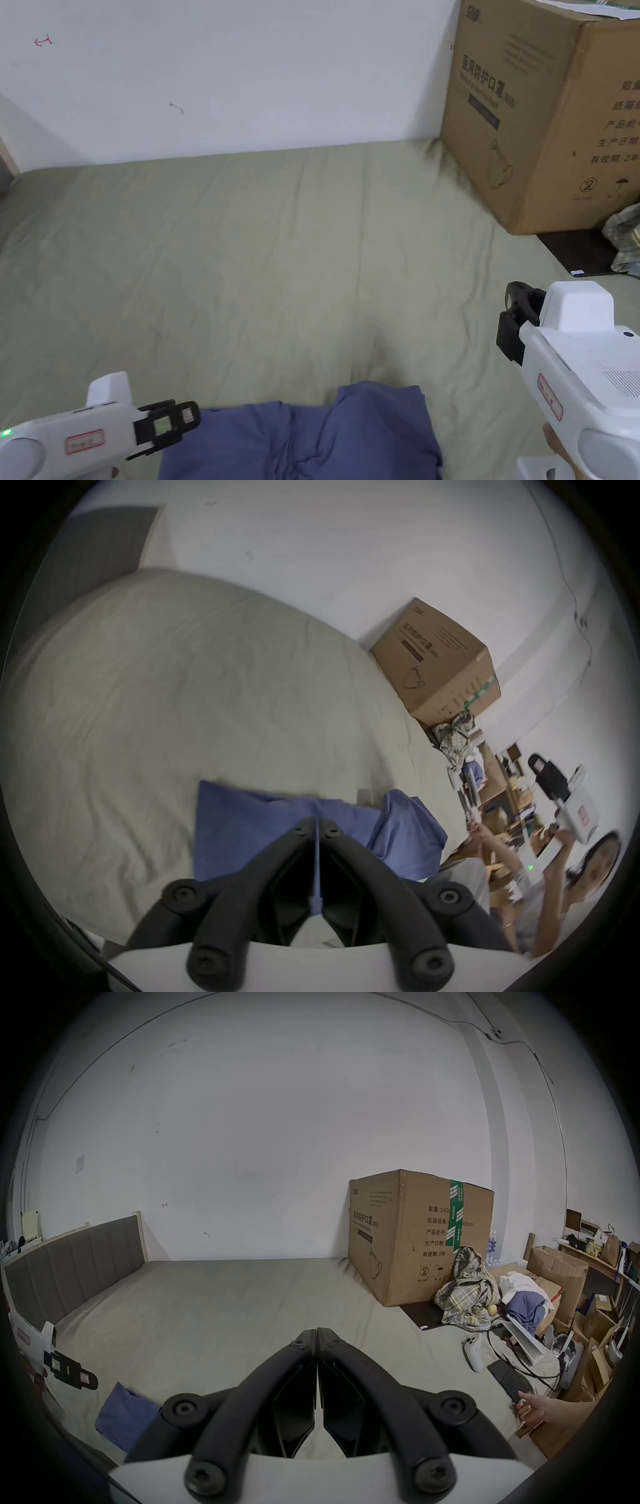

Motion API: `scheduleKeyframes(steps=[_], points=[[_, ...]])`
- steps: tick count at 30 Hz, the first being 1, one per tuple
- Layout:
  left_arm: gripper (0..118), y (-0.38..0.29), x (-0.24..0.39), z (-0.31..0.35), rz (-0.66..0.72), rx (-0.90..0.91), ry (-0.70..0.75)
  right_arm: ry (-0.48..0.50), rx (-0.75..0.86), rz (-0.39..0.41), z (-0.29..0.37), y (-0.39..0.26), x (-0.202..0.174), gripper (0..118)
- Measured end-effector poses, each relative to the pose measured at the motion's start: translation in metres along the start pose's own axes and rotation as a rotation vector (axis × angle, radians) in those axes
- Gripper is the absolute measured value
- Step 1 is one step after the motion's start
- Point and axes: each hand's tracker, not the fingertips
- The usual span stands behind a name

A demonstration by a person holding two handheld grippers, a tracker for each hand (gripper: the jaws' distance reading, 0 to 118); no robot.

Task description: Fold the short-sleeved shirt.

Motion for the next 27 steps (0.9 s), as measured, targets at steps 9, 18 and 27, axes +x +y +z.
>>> scheduleKeyframes(steps=[9,18,27], points=[[105,-0.023,-0.078,-0.019,0.278,-0.055,-0.002,0.011,-0.036,0.028,-0.007,-0.007,-0.008,0],[37,-0.039,-0.074,-0.058,0.181,-0.149,0.052,0.005,-0.052,0.031,-0.012,-0.008,-0.008,0],[11,-0.032,-0.037,-0.026,0.081,-0.066,0.112,0.030,-0.042,0.026,-0.015,-0.004,-0.009,0]])
